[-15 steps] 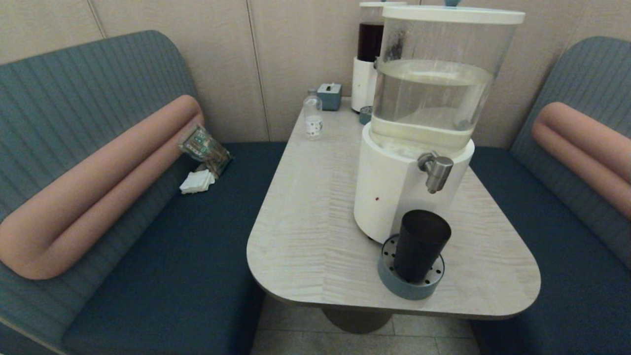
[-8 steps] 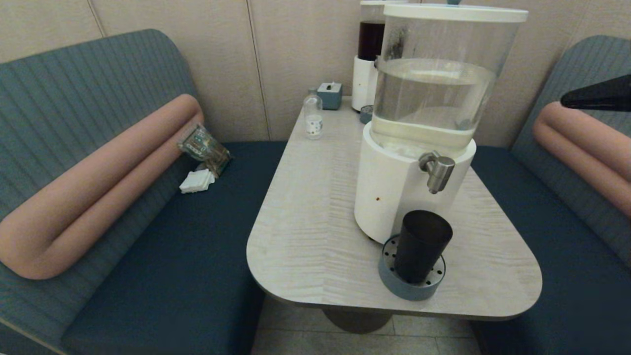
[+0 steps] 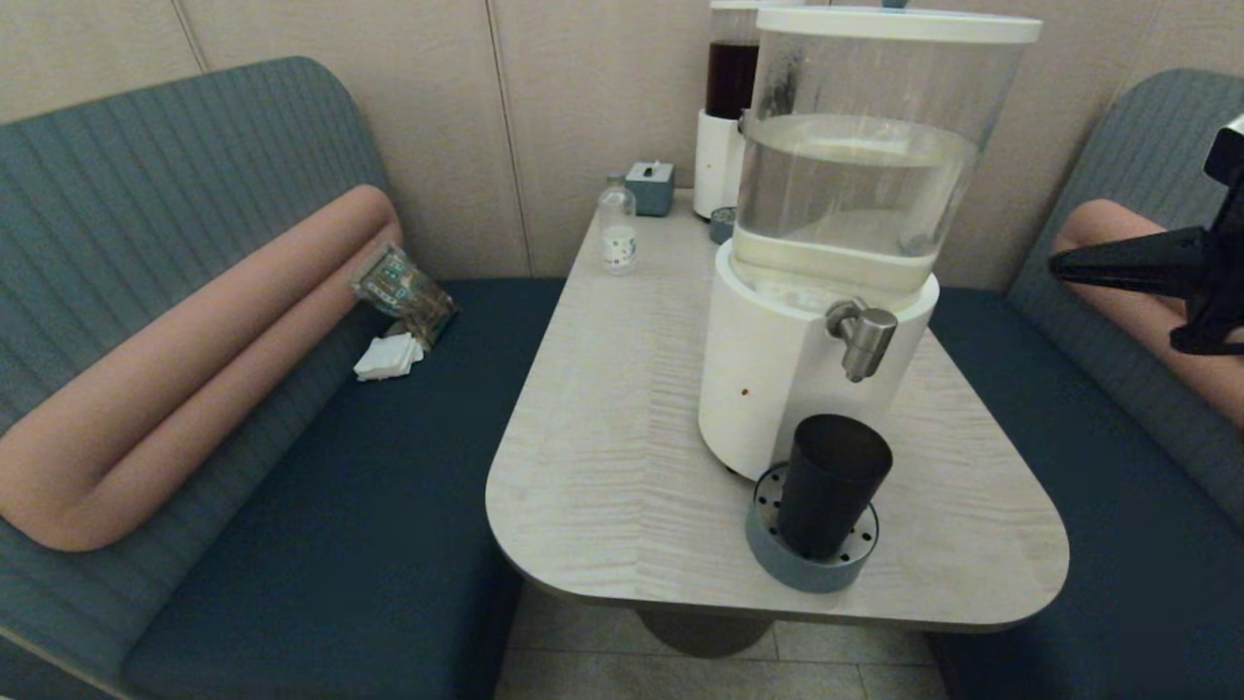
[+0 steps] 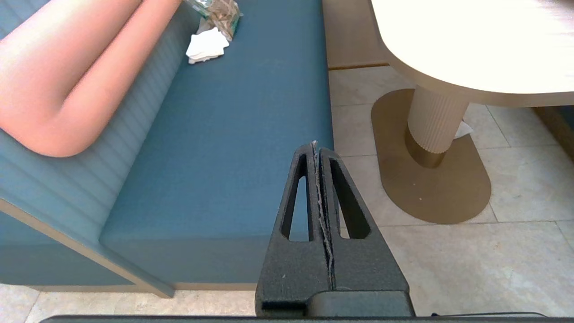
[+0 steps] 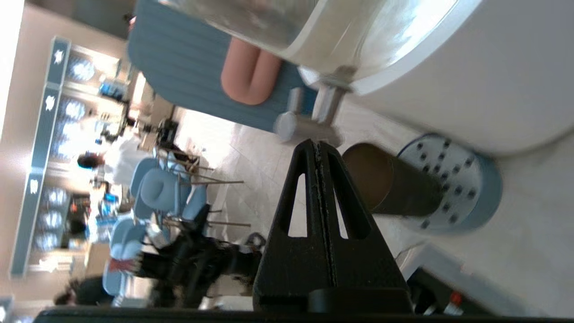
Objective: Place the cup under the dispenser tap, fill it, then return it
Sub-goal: Turn on the faucet
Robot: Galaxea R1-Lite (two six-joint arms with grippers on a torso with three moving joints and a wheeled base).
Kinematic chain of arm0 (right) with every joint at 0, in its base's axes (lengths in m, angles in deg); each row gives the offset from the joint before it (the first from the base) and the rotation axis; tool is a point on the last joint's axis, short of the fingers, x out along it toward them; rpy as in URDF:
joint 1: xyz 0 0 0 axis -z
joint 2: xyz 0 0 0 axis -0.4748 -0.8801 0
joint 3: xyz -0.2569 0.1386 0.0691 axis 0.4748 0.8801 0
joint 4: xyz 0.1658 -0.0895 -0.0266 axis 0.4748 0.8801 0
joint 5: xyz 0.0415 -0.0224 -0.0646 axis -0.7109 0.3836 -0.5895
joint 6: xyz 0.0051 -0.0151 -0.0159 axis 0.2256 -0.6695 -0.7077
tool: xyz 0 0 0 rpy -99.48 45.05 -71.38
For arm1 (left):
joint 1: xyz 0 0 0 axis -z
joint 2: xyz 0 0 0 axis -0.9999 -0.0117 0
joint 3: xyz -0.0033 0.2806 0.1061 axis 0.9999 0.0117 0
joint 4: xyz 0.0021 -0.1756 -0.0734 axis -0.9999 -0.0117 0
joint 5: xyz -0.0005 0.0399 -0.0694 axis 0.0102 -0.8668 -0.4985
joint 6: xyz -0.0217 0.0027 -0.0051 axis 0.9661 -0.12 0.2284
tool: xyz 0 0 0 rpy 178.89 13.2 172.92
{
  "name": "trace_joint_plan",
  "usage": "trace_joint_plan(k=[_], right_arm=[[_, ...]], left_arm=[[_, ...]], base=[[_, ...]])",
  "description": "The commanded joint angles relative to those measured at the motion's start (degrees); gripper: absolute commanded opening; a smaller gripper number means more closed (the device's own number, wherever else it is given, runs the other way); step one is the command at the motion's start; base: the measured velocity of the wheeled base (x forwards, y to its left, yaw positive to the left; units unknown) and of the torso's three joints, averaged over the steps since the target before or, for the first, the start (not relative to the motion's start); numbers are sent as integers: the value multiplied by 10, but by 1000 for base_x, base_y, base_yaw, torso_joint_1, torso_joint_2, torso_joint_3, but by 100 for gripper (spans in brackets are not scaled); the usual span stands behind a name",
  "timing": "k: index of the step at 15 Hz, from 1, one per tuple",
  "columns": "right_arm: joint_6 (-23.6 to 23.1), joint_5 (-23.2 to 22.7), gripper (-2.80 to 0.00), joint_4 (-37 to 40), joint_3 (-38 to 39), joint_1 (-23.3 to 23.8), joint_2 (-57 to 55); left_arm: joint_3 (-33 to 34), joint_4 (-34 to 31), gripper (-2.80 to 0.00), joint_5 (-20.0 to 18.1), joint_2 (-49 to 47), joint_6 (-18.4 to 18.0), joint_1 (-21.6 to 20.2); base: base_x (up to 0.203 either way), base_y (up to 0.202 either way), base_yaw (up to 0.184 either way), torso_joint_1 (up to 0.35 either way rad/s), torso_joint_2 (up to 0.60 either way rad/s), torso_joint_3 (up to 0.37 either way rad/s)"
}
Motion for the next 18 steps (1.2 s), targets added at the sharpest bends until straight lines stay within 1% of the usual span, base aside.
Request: trace_joint_plan(k=[1,2,3,6,7,8,10,14,15,18], right_arm=[[1,-13,-280,-115,60,-6,-19],[1,-15,-280,-170,82,-18,-25],[2,-15,-280,-208,98,-35,-32],[4,-12,-280,-262,108,-57,-55],[8,-12,-280,-282,110,-67,-62],[22,-12,-280,-294,107,-79,-70],[84,-13,-280,-307,96,-91,-80],[230,-13,-280,-396,94,-99,-94],[251,-13,-280,-414,97,-99,-96],[255,-12,-280,-411,116,-99,-93]], left_arm=[[0,0,-280,0,-1,0,0],[0,-1,-280,0,-1,0,0],[0,0,-280,0,-1,0,0],[0,0,-280,0,-1,0,0],[0,0,-280,0,-1,0,0],[0,0,-280,0,-1,0,0],[0,0,-280,0,-1,0,0],[0,0,-280,0,-1,0,0],[0,0,-280,0,-1,0,0],[0,0,-280,0,-1,0,0]], base=[[0,0,0,0,0,0],[0,0,0,0,0,0],[0,0,0,0,0,0],[0,0,0,0,0,0],[0,0,0,0,0,0],[0,0,0,0,0,0],[0,0,0,0,0,0],[0,0,0,0,0,0],[0,0,0,0,0,0],[0,0,0,0,0,0]])
